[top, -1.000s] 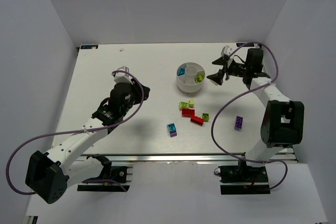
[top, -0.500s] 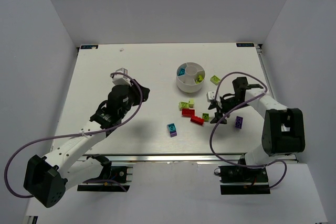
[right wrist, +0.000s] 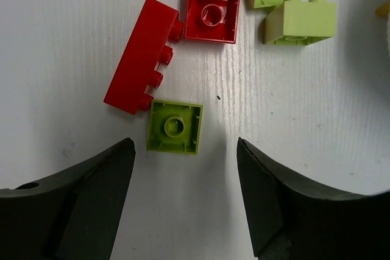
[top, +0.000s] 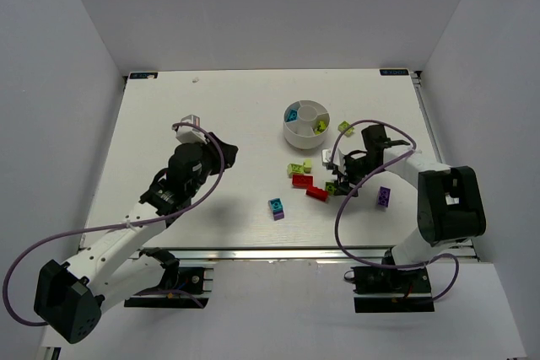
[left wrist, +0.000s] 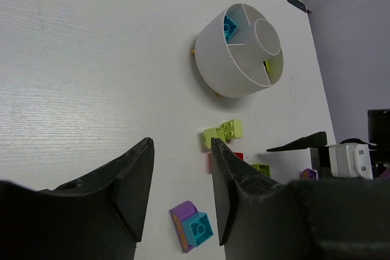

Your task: Sort the legos into containers by color

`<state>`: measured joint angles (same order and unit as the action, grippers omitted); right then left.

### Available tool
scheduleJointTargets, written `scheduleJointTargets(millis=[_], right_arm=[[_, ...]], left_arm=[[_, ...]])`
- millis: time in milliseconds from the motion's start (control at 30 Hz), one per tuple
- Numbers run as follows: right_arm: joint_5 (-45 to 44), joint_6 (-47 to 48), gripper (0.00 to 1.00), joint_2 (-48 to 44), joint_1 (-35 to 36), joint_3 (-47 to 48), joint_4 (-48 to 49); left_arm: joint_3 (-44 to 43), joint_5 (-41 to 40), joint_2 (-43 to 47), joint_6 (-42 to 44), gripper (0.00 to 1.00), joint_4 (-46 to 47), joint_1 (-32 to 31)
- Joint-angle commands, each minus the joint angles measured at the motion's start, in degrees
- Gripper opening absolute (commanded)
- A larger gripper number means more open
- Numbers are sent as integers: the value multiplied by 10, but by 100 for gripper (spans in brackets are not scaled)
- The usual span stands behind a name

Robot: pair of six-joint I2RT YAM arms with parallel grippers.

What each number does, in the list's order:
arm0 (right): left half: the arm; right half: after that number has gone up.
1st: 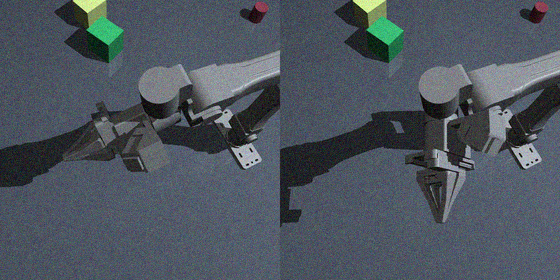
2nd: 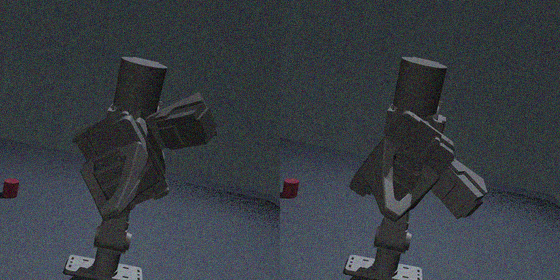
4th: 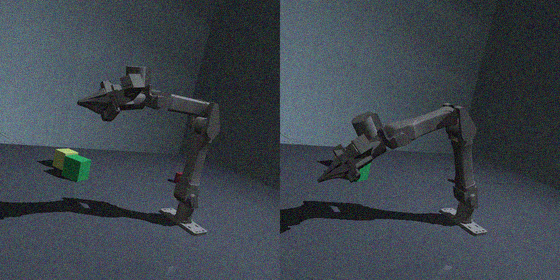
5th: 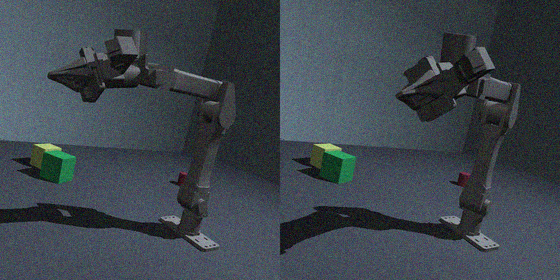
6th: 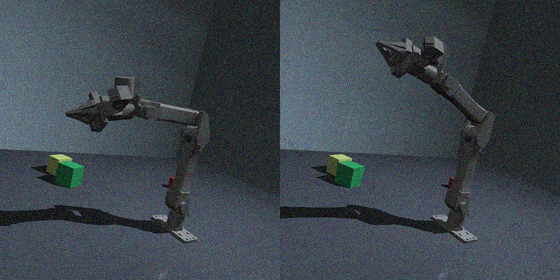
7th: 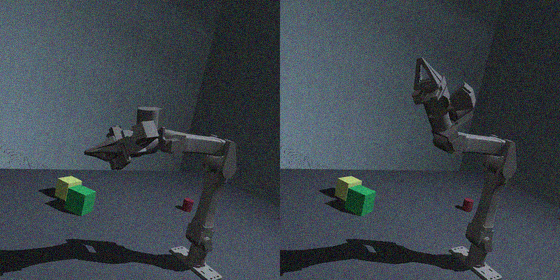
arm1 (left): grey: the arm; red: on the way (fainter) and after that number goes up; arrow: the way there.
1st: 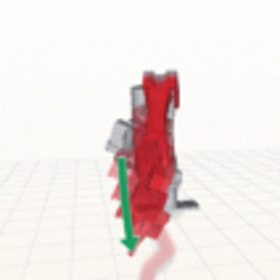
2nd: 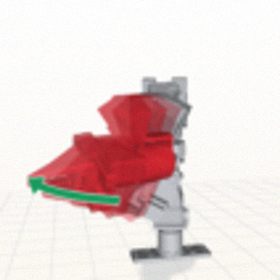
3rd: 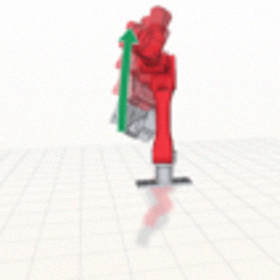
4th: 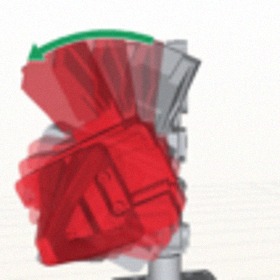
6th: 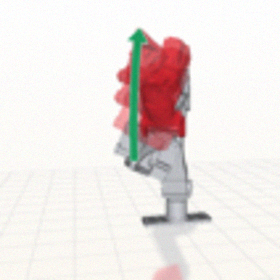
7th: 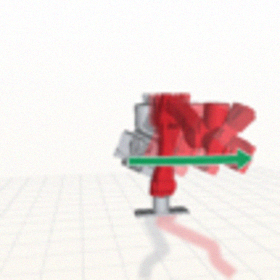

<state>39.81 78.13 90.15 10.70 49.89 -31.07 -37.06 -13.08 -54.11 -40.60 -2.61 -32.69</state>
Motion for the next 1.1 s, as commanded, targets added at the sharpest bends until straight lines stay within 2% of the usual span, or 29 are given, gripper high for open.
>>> scheduleJointTargets(millis=[0,300,533,700,800,867,900,1067], right_arm=[[-11,-13,72,15,15,6,20],[-25,-39,60,39,32,5,51],[-33,-25,30,33,31,7,36],[-11,-45,22,-7,22,17,47],[14,-147,14,-16,13,50,96],[18,-328,7,-11,8,89,190],[18,-329,7,-11,8,94,190],[-10,-507,4,-17,7,97,346]], left_arm=[[6,-7,18,-6,52,-1,3],[2,-10,14,-3,53,-4,3],[-4,-8,6,3,53,-4,3],[-5,-7,1,4,53,0,3],[-4,-5,-2,4,53,2,3],[-6,-3,-6,6,53,6,3],[-6,-2,-6,6,53,6,3],[-4,-1,-5,5,53,7,3]])
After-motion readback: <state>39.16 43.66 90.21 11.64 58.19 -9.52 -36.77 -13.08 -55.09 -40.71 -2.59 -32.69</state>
